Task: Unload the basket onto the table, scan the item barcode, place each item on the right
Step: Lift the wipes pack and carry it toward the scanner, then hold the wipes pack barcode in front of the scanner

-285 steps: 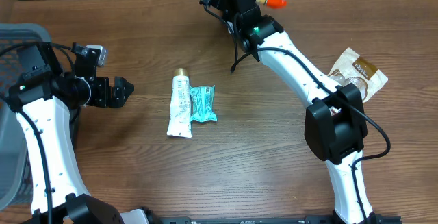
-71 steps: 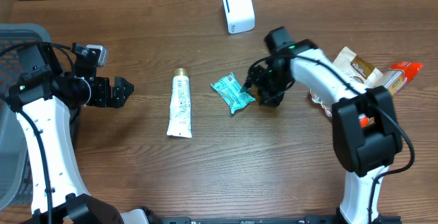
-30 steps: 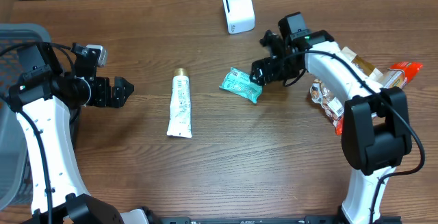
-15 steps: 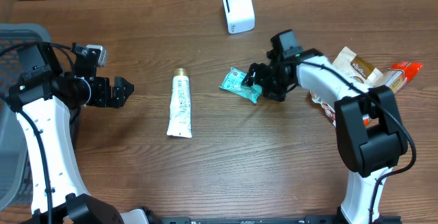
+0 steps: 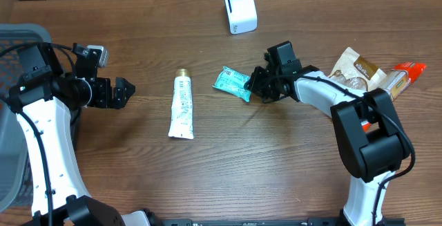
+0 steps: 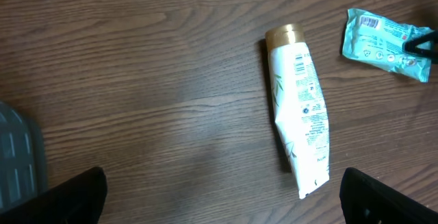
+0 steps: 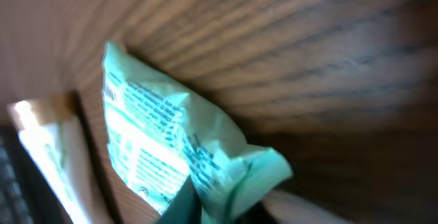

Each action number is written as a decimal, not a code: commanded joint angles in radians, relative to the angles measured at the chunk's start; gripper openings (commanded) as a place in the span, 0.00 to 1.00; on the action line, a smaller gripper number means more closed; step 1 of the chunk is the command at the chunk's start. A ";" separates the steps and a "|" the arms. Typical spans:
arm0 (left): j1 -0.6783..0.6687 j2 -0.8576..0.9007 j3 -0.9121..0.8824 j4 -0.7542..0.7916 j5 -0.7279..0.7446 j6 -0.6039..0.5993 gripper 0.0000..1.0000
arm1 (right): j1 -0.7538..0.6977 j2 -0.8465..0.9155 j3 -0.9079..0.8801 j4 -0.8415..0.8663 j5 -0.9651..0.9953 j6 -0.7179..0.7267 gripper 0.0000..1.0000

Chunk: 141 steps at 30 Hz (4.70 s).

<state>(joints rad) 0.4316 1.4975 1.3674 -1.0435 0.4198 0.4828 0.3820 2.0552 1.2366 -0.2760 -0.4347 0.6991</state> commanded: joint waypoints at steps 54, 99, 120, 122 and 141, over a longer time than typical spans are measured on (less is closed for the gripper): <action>-0.008 0.006 0.000 0.001 0.014 0.018 1.00 | -0.204 -0.716 0.164 -0.550 0.076 -0.459 0.04; -0.008 0.006 0.000 0.001 0.014 0.018 0.99 | 0.120 0.200 0.426 0.804 0.992 -2.020 0.04; -0.008 0.006 0.000 0.002 0.014 0.018 1.00 | 0.082 0.265 0.426 0.760 0.927 -2.174 0.04; -0.008 0.006 0.000 0.001 0.014 0.018 0.99 | 0.082 0.265 0.426 0.760 0.919 -2.174 0.04; -0.008 0.006 0.000 0.002 0.014 0.018 1.00 | 0.069 0.332 0.426 0.869 0.880 -2.245 0.04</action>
<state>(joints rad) 0.4316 1.4975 1.3674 -1.0435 0.4194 0.4828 0.4576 2.3768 1.6474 0.5892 0.4549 -1.5459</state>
